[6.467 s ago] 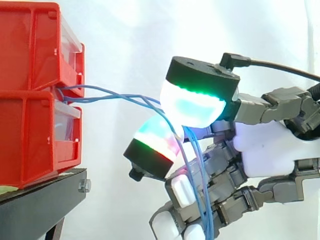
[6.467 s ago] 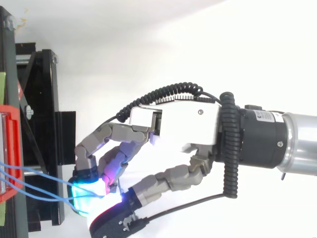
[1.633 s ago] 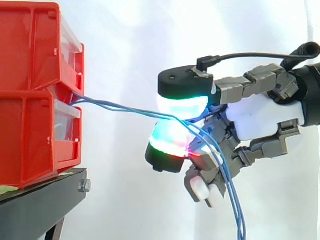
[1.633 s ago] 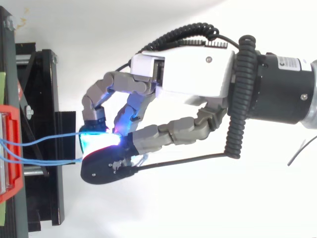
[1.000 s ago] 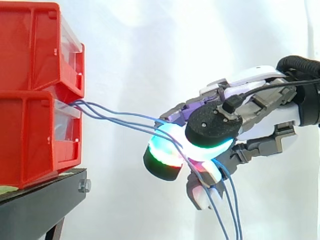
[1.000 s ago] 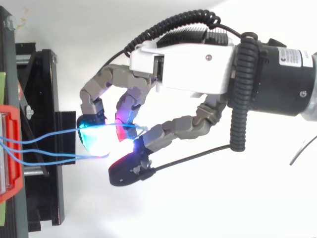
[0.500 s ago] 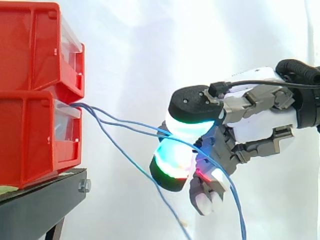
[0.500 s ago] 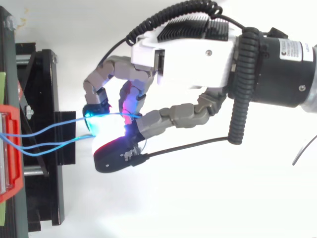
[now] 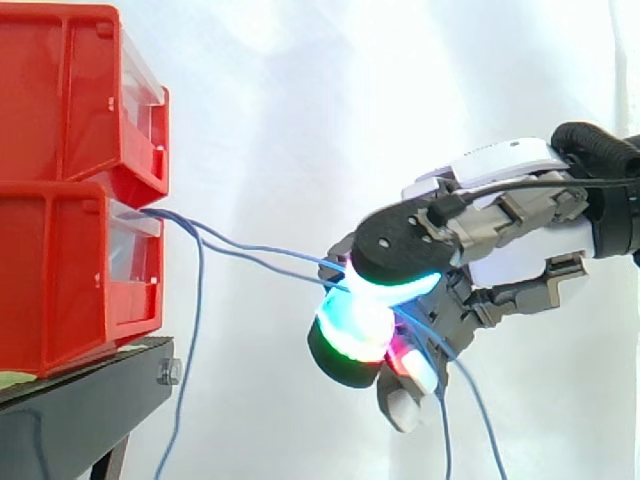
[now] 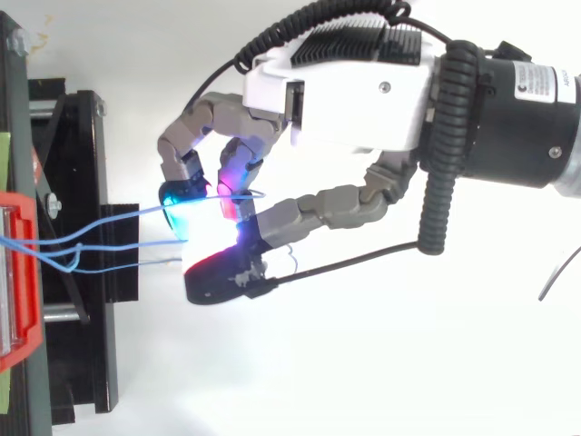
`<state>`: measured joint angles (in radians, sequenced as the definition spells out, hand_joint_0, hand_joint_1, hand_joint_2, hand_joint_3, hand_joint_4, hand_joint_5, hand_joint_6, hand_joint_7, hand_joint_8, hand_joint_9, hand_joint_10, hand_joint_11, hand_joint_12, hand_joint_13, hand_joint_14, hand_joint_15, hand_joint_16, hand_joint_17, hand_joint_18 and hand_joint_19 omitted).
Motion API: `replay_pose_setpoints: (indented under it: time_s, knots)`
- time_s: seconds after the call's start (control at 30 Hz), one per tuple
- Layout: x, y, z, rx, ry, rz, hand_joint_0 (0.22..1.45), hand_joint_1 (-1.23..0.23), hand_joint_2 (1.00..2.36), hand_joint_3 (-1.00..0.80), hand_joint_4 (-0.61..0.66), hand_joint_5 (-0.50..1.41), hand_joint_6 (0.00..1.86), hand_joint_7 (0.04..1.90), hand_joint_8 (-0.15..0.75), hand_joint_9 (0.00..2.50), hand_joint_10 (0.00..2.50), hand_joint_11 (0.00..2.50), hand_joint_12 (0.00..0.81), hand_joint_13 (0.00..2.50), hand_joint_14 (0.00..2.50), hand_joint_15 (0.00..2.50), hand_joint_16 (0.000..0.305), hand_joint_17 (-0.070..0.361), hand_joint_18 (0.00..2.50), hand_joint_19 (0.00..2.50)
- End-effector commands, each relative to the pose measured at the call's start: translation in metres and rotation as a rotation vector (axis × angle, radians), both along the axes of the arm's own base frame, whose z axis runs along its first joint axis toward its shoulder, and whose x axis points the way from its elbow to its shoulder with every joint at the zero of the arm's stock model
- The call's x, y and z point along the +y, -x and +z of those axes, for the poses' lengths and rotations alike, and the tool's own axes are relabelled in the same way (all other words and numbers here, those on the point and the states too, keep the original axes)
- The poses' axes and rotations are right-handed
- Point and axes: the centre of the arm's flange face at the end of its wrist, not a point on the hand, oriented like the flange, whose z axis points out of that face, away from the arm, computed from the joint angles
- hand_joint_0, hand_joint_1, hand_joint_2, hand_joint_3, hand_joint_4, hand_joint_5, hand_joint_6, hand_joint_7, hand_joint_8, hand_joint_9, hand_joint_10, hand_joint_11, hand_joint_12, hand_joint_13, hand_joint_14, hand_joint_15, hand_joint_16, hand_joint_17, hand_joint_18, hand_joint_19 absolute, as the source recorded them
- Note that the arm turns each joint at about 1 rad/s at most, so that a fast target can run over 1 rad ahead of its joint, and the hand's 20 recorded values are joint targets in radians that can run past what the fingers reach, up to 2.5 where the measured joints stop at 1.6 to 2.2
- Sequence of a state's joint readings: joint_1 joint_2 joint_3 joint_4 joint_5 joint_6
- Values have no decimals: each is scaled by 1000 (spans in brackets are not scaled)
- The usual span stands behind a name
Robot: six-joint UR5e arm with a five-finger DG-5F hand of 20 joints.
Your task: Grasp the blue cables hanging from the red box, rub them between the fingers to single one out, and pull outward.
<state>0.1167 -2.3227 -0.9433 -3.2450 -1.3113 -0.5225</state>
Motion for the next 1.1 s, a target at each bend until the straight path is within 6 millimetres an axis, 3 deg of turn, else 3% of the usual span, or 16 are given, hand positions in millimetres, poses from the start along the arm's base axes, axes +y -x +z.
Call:
replay_pose_setpoints:
  time_s: [0.0, 0.23, 0.33, 0.37, 0.47, 0.7, 0.83, 0.9, 1.07]
  knots:
    - [0, 0, 0, 2, -2, -2, 775, -953, 1006, -418, -95, -178, 916, 1009, 236, 986, 23, 710, 338, 749, 27, 616, 45, 101, 633, 546]
    - [0, 0, 1, 0, -2, -2, 793, -955, 1000, -500, -70, -168, 921, 1013, 235, 963, 23, 695, 330, 709, 26, 586, 42, 95, 610, 512]
    - [0, 0, 1, 0, -2, 0, 667, -925, 1000, -500, 20, -150, 915, 997, 242, 1006, 23, 705, 330, 729, 28, 607, 42, 94, 605, 540]
    - [0, 0, 1, 0, -2, 0, 584, -863, 1000, -500, 40, -139, 903, 1027, 253, 1035, 23, 706, 332, 743, 29, 624, 42, 95, 596, 573]
    - [-1, 0, 1, 0, -2, -2, 491, -707, 1000, -500, 65, -127, 890, 1029, 280, 1107, 20, 681, 366, 797, 27, 635, 49, 109, 614, 589]
    - [-1, 0, 1, 0, -2, -2, 480, -487, 1000, -500, 57, -116, 870, 1061, 299, 1177, 22, 677, 376, 847, 26, 644, 54, 121, 642, 637]
    - [-1, 1, 0, 3, -2, -2, 526, -553, 1000, -500, 62, -118, 868, 1071, 289, 1171, 22, 690, 365, 852, 28, 663, 51, 114, 626, 663]
    - [-1, 1, 0, 3, -2, -2, 551, -638, 1004, -445, 66, -119, 866, 1091, 286, 1169, 25, 703, 357, 854, 29, 671, 49, 111, 630, 669]
    - [-1, 1, 0, 3, -3, -4, 569, -689, 1010, -339, 66, -124, 862, 1113, 281, 1165, 25, 711, 356, 857, 28, 673, 49, 110, 629, 672]
